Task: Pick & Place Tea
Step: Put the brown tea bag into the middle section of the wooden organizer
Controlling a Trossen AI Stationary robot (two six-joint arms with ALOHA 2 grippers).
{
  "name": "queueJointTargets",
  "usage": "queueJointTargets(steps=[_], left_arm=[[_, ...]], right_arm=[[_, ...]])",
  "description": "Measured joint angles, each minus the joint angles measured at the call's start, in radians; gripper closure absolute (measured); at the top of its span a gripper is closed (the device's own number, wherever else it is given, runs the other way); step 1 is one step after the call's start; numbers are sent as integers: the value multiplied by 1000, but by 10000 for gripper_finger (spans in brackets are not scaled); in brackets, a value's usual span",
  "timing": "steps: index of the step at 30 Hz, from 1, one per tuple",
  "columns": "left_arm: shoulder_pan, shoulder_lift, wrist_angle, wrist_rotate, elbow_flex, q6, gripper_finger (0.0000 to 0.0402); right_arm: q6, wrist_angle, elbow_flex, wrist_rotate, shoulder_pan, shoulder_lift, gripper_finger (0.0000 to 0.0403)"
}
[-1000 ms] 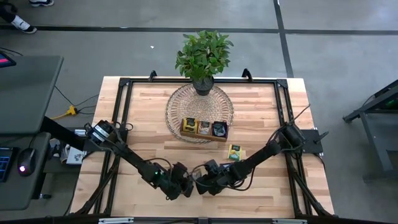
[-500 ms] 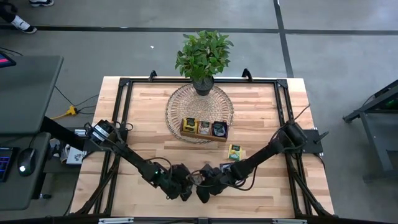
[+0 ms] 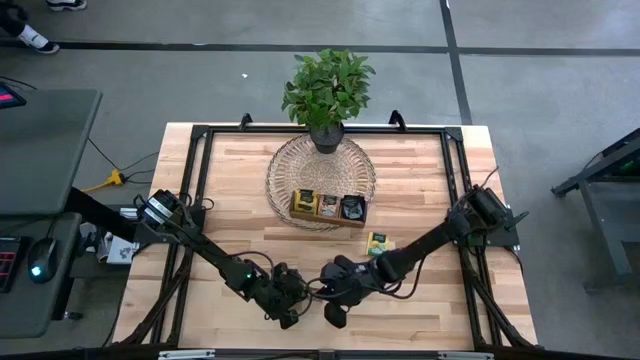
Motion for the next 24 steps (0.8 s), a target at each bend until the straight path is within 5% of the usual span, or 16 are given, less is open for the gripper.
queueJointTargets(steps=[14,24], left_arm=[[11,-4,-17,74,16,105,401],[53,-25,-699,117,367,410,401]], right_arm=[[-91,52,0,-240,-103,0,239],[-118,65,0,-315,-131,0,217]])
